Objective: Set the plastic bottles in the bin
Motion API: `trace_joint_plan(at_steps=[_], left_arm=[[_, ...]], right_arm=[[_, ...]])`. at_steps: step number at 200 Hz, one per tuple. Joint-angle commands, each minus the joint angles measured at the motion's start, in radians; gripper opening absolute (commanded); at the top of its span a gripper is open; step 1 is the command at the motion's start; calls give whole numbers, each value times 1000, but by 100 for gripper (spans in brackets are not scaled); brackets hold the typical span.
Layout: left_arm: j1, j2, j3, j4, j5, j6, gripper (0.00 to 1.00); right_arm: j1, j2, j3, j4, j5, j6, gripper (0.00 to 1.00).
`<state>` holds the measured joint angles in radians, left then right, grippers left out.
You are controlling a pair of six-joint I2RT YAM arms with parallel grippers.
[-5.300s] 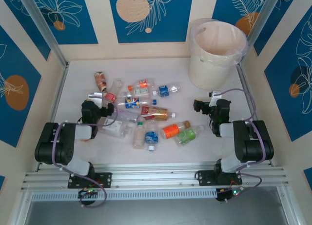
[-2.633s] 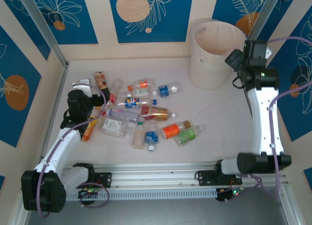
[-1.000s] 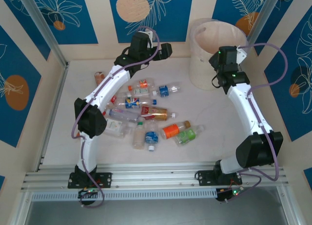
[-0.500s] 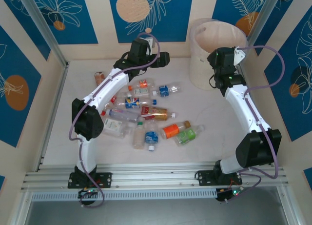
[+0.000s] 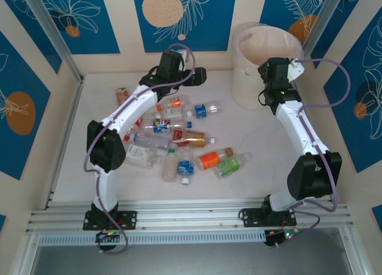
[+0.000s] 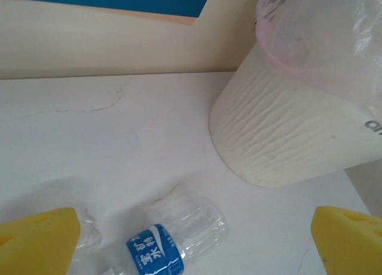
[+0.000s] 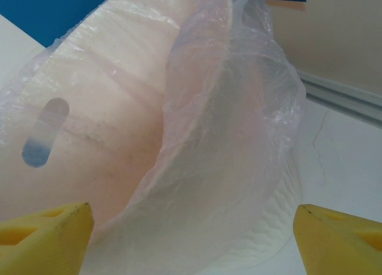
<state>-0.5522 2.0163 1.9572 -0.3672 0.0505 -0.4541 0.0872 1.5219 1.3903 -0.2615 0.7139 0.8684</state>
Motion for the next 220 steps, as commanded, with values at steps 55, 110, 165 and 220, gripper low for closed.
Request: trace_joint_plan(at_steps=[55, 110, 165, 220], left_arm=[[-6, -66, -44, 9, -51, 48, 100], [-6, -65, -44, 9, -58, 57, 99], [-6, -70, -44, -8, -71, 73, 99], [-6, -81, -43, -9, -78, 84, 100]], right_arm=[[-13, 50, 80, -28, 90, 133, 89], [-16, 121, 189, -218, 87, 171, 74], [-18, 143, 211, -290, 54, 179, 51], [-8, 119, 234, -338, 55, 158, 42]])
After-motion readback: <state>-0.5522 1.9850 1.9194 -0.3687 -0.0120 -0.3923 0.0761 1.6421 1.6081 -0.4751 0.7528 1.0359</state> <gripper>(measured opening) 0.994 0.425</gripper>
